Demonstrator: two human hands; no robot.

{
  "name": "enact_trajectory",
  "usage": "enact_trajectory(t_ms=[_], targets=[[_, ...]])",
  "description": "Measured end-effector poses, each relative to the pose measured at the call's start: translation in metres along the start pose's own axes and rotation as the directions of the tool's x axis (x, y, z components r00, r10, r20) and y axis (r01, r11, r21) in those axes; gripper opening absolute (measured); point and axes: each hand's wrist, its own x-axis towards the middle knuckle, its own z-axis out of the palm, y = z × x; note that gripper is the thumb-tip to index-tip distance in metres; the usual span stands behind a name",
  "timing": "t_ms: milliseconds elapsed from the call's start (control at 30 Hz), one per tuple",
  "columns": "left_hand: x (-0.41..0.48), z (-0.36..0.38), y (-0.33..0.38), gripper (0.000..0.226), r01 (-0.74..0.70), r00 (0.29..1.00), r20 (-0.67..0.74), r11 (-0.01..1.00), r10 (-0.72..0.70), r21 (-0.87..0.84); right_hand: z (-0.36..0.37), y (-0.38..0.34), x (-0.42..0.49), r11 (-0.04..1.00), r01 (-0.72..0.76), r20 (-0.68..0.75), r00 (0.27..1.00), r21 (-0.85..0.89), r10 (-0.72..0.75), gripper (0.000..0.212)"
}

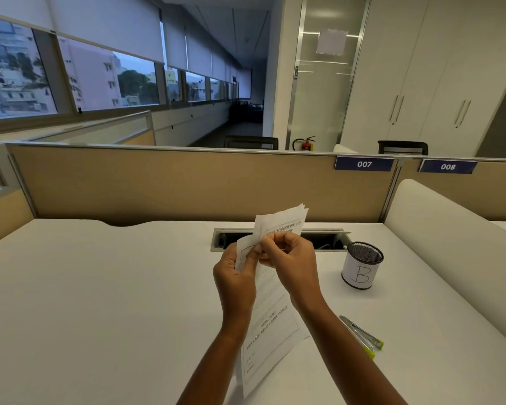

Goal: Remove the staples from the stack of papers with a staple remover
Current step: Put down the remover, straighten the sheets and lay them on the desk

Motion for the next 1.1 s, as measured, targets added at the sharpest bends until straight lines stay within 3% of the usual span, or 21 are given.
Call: enact_trajectory(t_ms=[200,567,733,933,1100], targets=[[-0.003,-0.003,0.000,0.016,-0.124,0.992,-0.005,0.989,0.124,0.083,-0.006,-0.004,-0.002,1.000,0.002,0.046,0.999,0.030,-0.004,0.014],[-0.009,-0.001,-0.001,0.032,-0.259,0.966,0.051,0.955,0.255,0.142,-0.004,-0.004,0.002,0.976,0.033,0.063,0.998,-0.216,-0.020,0.024],[-0.005,-0.002,0.000,0.026,-0.292,0.957,0.050,0.940,0.287,0.175,-0.006,-0.007,0.004,0.942,0.091,0.057,0.995,-0.322,-0.077,0.023],[-0.004,-0.003,0.002,0.033,-0.217,0.975,0.068,0.970,0.211,0.113,-0.010,-0.005,0.007,0.988,0.021,0.108,0.994,-0.153,-0.004,0.021],[-0.001,-0.003,-0.002,0.028,-0.231,0.973,0.039,0.965,0.228,0.127,-0.013,-0.004,0.005,1.000,0.000,0.103,0.995,0.005,0.000,0.014]])
